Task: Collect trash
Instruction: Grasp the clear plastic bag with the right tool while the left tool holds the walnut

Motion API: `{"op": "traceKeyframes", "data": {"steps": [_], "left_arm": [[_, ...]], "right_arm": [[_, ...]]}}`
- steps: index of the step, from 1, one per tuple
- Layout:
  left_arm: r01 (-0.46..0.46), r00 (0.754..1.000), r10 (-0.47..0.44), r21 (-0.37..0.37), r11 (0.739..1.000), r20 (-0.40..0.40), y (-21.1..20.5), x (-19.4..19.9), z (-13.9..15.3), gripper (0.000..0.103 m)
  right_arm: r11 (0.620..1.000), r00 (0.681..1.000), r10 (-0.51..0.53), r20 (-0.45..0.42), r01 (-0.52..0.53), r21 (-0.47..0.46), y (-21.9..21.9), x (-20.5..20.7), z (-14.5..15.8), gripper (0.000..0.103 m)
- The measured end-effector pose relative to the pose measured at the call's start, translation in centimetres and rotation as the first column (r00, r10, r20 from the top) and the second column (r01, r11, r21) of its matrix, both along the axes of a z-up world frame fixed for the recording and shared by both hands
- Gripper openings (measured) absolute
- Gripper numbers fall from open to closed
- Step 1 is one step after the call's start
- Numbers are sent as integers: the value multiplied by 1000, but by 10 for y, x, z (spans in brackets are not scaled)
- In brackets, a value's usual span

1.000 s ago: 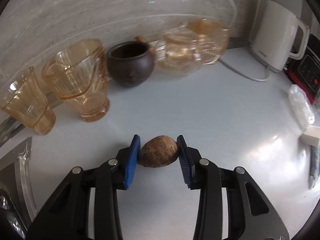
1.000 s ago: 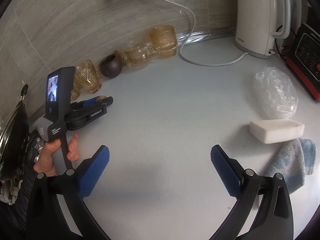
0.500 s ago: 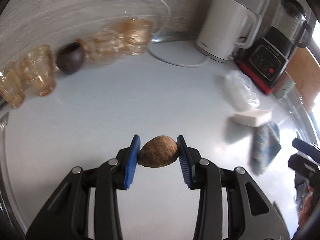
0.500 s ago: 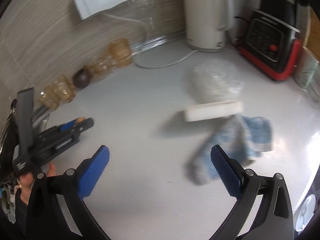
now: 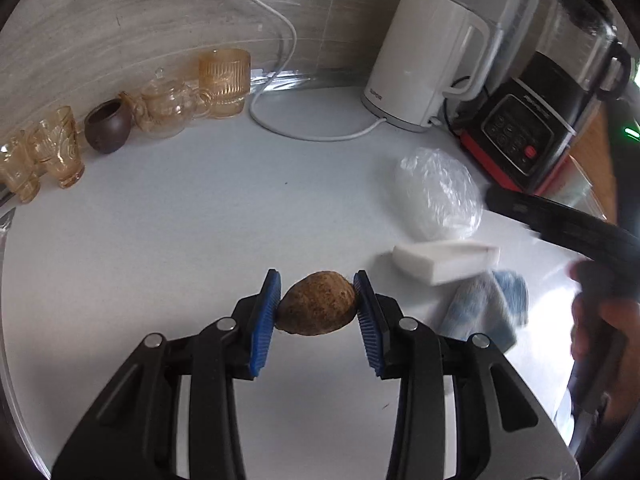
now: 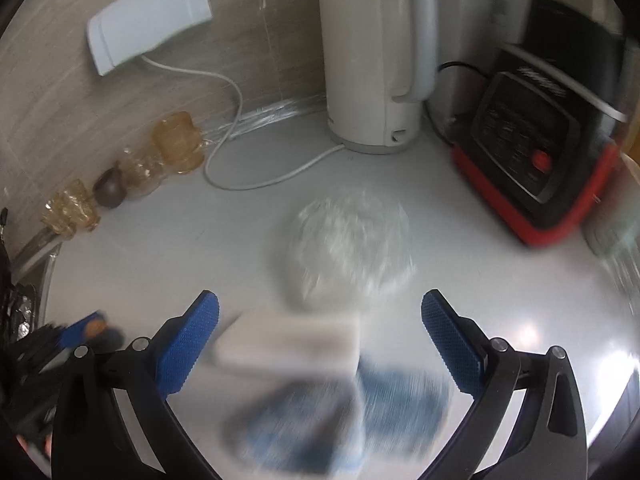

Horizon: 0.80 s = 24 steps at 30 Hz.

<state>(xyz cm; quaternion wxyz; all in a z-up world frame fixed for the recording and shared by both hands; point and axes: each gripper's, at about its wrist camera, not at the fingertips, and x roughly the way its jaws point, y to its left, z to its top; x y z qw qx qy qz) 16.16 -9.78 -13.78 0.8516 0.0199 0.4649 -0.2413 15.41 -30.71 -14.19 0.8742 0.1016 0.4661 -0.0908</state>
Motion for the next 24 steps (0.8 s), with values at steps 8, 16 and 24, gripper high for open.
{"op": "traceKeyframes", "data": {"steps": [8, 16, 24], "left_arm": [[-76, 997, 77, 53, 996, -18, -57, 10, 0, 37], [-95, 995, 99, 101, 990, -28, -79, 16, -5, 37], [-116, 992, 120, 97, 988, -31, -81, 23, -5, 37]], "right_arm": [[996, 990, 94, -105, -94, 3, -22, 55, -48, 100], [988, 975, 148, -167, -151, -7, -20, 78, -68, 100], [983, 968, 178, -175, -181, -2, -21, 84, -75, 55]]}}
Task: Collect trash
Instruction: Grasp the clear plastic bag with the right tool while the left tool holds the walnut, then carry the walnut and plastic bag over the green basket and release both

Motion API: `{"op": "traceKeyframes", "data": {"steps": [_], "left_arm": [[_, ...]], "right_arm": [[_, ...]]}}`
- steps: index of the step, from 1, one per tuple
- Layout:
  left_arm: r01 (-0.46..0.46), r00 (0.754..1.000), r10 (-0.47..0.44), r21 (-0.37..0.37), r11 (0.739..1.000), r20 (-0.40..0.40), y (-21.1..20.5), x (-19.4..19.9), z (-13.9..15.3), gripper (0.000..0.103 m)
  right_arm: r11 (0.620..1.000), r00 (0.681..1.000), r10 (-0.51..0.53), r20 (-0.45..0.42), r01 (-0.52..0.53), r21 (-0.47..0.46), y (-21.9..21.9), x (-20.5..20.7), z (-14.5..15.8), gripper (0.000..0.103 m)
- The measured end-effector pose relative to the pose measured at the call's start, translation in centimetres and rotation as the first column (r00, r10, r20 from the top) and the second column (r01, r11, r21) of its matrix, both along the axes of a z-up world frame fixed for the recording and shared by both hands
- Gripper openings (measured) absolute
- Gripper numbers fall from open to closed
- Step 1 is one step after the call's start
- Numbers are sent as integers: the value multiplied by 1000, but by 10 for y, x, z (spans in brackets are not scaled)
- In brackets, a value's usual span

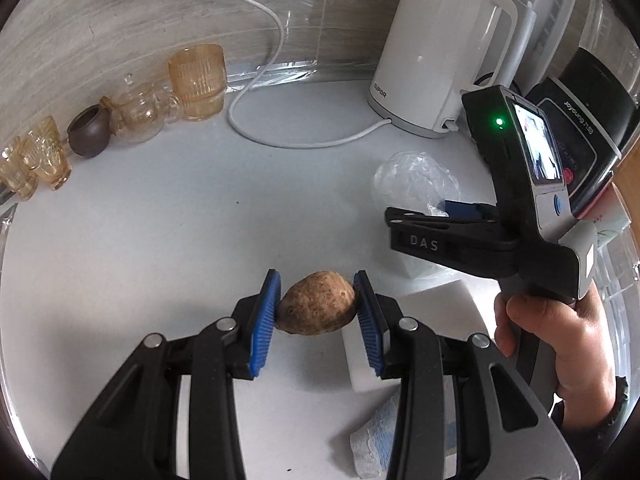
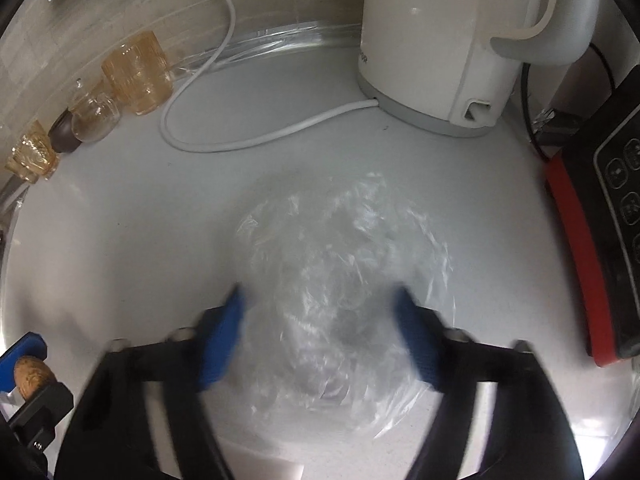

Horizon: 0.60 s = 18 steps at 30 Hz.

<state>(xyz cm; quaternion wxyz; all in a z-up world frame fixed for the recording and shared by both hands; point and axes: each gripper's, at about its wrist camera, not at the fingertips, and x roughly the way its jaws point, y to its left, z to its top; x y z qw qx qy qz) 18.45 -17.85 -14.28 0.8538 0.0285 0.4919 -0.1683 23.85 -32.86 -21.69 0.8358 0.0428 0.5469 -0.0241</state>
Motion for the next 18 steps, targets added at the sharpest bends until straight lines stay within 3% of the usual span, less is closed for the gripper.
{"op": "traceKeyframes", "data": {"steps": [1, 3, 7, 12, 18], "left_arm": [[-1, 1000, 1, 0, 1000, 1, 0, 1, 0, 37], [-6, 1000, 6, 1, 1000, 2, 0, 3, 1, 37], [-19, 1000, 19, 0, 1000, -5, 1, 7, -1, 37], [-33, 999, 33, 6, 999, 9, 6, 2, 3, 37], [-48, 998, 49, -11, 999, 25, 18, -8, 16, 37]], "right_arm": [[1000, 1000, 5, 4, -5, -6, 1, 0, 1, 45], [1000, 1000, 14, 9, -14, 2, 0, 1, 2, 35], [1000, 1000, 20, 16, -20, -1, 1, 4, 3, 24], [1000, 998, 14, 56, -14, -3, -2, 3, 12, 18], [997, 978, -3, 211, 18, -69, -2, -16, 65, 16]]}}
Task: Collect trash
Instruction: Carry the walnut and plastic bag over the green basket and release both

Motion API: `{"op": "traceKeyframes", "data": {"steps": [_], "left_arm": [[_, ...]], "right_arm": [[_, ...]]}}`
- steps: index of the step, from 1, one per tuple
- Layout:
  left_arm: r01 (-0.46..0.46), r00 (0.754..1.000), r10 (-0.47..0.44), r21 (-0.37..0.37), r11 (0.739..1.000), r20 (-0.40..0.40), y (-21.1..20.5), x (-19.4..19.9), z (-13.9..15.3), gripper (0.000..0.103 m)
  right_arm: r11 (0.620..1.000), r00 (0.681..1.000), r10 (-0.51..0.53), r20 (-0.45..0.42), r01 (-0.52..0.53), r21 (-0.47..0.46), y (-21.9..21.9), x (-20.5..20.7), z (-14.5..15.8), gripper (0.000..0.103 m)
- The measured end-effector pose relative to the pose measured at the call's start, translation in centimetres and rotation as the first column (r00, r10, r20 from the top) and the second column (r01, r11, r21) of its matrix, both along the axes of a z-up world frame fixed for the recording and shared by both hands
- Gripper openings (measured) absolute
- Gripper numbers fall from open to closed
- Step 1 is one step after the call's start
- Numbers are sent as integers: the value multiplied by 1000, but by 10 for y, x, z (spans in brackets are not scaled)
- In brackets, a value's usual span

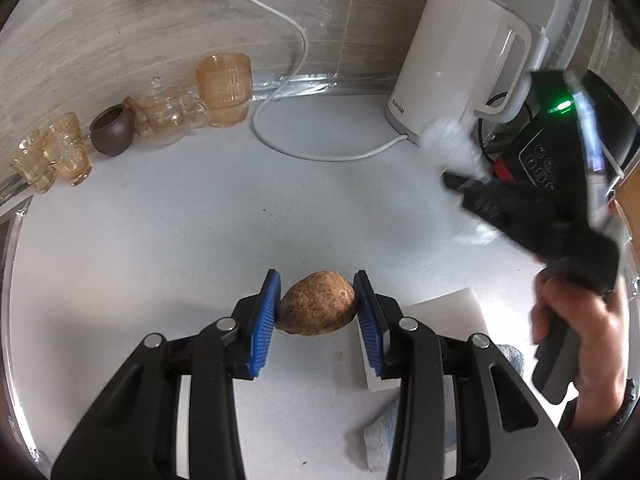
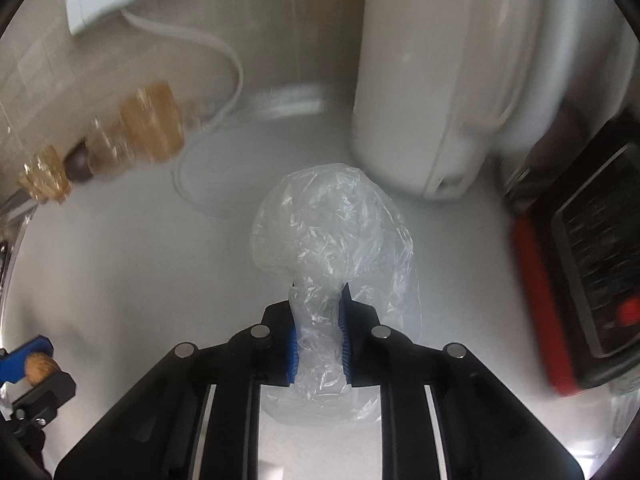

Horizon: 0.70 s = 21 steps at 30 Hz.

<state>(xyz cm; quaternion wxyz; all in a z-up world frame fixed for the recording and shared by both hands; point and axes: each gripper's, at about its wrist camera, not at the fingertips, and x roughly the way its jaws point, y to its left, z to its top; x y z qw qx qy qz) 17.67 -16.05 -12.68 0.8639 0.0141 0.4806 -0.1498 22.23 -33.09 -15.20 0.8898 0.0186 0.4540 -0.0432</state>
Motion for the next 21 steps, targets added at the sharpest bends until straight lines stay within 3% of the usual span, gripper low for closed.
{"op": "traceKeyframes", "data": {"steps": [5, 9, 14, 21], "left_arm": [[13, 999, -12, -21, 1000, 30, 13, -23, 18, 37], [44, 998, -43, -30, 999, 48, 32, -63, 32, 37], [105, 994, -104, -26, 994, 39, 60, -123, 38, 37], [192, 981, -192, -8, 981, -8, 112, -206, 28, 37]], "right_arm": [[1000, 990, 20, 141, -17, -27, 16, -54, 67, 16], [998, 982, 58, 182, -55, -21, 50, -119, 101, 16], [997, 987, 77, 140, -77, -7, 108, -198, 106, 16], [997, 999, 41, 23, -42, 61, 190, -300, 76, 17]]}}
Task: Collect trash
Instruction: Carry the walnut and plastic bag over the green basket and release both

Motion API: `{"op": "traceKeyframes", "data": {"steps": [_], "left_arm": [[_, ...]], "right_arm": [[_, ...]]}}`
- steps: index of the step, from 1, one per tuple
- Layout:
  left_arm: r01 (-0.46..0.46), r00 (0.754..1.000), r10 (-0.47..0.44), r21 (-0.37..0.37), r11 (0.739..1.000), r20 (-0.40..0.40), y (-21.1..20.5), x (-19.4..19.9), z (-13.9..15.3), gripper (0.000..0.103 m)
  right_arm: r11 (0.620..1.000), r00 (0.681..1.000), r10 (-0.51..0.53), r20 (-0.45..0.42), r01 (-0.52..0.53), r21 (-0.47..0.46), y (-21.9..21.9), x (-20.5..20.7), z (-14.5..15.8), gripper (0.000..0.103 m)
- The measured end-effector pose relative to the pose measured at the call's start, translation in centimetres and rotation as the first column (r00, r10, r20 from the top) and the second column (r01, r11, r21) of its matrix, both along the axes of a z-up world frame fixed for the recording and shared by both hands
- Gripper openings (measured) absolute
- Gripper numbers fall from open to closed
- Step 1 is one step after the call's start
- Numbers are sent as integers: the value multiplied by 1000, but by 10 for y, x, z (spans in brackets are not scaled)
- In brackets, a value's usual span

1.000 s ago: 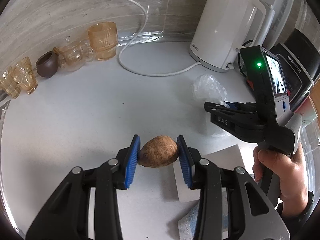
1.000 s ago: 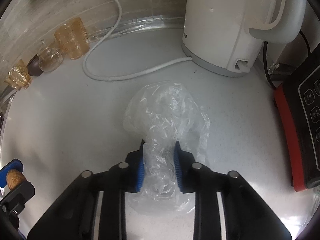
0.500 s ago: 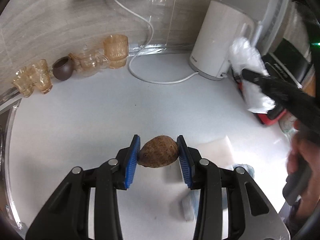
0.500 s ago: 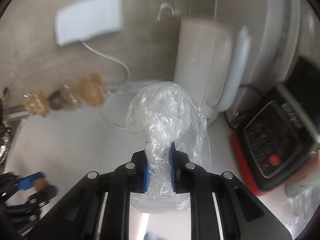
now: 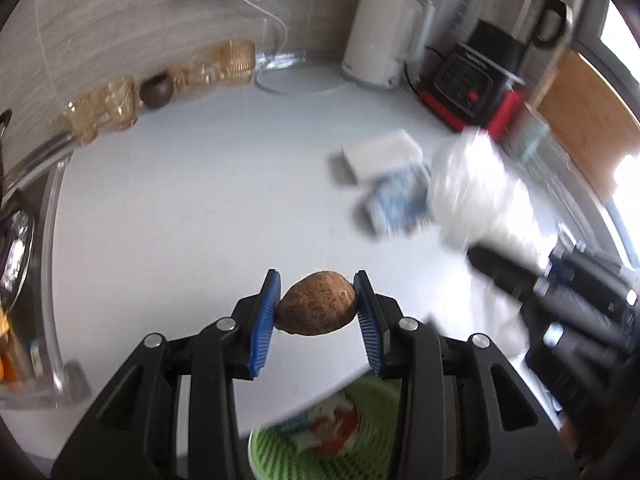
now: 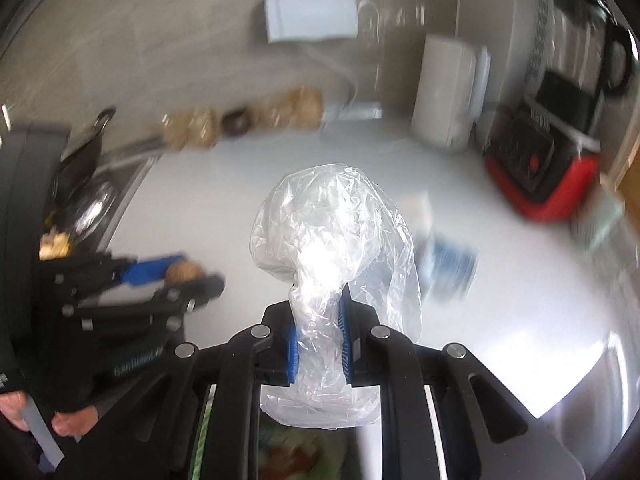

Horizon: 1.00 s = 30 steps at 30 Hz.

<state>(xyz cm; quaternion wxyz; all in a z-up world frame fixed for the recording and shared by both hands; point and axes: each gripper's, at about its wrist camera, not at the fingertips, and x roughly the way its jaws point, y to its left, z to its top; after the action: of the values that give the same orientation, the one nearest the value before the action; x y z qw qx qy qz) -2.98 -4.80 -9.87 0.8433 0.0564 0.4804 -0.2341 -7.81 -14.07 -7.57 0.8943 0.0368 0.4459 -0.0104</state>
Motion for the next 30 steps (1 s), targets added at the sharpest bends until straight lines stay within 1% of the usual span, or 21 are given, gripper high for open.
{"op": "traceKeyframes", "data": {"steps": [4, 9, 14, 19, 20, 21, 23, 26, 28, 30], "left_arm": [[45, 999, -45, 20, 999, -13, 22, -37, -11, 37], [100, 995, -99, 44, 994, -25, 39, -76, -28, 37], [155, 987, -153, 56, 986, -46, 39, -100, -48, 37], [215, 972, -209, 55, 975, -109, 30, -118, -81, 37], [219, 970, -211, 55, 974, -121, 28, -121, -86, 39], [223, 966, -213, 55, 973, -143, 27, -123, -94, 42], [216, 966, -204, 62, 974, -160, 27, -127, -100, 72], [206, 971, -196, 62, 977, -138, 26, -131, -93, 85], [198, 975, -189, 74, 977, -114, 26, -132, -86, 92], [183, 980, -175, 84, 980, -93, 28, -132, -80, 94]], "right_arm": [[999, 997, -33, -67, 36, 38, 36, -53, -23, 17], [995, 990, -79, -121, 85, 49, 57, -96, -42, 17], [989, 982, -128, -136, 136, 53, 56, -123, -50, 17], [983, 973, -161, -165, 173, 58, 48, -138, -61, 17], [982, 971, -166, -172, 179, 62, 46, -141, -64, 17], [981, 970, -169, -177, 183, 66, 44, -144, -65, 17], [979, 967, -175, -185, 190, 69, 41, -148, -68, 17], [978, 965, -178, -190, 195, 75, 38, -152, -70, 17], [978, 965, -177, -192, 195, 76, 36, -153, -70, 17], [979, 966, -174, -190, 191, 77, 37, -153, -69, 17]]}}
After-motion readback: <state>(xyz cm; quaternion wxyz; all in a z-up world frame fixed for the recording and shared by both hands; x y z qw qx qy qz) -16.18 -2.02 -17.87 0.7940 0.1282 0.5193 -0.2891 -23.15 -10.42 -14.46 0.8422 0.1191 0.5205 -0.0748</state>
